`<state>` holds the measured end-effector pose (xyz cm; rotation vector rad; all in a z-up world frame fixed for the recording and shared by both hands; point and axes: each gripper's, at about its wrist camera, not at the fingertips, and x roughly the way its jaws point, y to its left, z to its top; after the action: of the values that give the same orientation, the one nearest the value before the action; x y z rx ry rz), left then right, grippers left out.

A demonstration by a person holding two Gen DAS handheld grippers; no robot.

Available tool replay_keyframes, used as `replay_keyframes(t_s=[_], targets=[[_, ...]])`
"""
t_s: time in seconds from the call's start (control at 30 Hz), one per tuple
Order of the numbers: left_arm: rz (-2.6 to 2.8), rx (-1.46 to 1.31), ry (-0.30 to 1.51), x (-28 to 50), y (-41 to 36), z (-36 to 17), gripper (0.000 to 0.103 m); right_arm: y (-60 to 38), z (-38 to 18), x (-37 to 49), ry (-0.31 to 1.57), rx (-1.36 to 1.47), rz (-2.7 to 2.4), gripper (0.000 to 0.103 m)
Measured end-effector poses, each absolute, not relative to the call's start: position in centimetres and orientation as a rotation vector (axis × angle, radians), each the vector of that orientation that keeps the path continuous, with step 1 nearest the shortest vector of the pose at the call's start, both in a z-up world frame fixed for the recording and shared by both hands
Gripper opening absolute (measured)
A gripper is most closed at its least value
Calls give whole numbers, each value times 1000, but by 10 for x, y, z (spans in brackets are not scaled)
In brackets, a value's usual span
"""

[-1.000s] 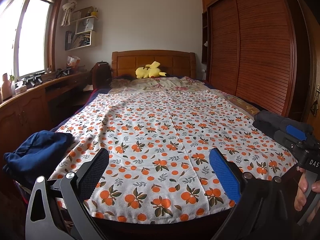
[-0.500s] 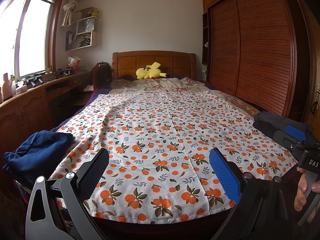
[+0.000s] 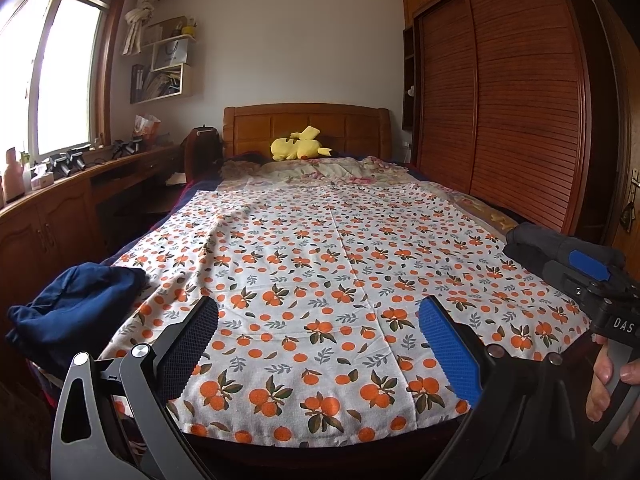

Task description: Fold large clothes

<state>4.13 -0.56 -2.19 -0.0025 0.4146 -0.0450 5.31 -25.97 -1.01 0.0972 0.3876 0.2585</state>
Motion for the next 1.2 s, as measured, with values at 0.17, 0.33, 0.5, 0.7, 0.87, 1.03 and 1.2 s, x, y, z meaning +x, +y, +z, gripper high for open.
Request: replay_keyframes(t_s=[0.17, 0.33, 0.5, 0.7, 0.87, 1.03, 1.2], targets=[[-44, -2, 415, 41, -6, -22, 101, -260, -10, 53, 386, 96, 256, 96], [-43, -2, 414, 41, -6, -23, 101, -260, -10, 54, 387, 95, 254, 96], [-43, -3, 415, 41, -6, -23, 101, -260, -11, 56, 390, 96, 254, 96], [-44, -1, 414, 41, -6, -23, 101, -260, -12, 55, 389, 95, 255, 96], [-45, -1, 410, 40, -6, -20, 101, -261, -12, 55, 387, 97, 254, 96], [-45, 2, 408, 41, -7, -17, 101, -261, -12, 55, 388, 97, 255, 96], [-41, 3, 403, 41, -8, -15, 101, -262, -11, 56, 384, 100, 255, 96]])
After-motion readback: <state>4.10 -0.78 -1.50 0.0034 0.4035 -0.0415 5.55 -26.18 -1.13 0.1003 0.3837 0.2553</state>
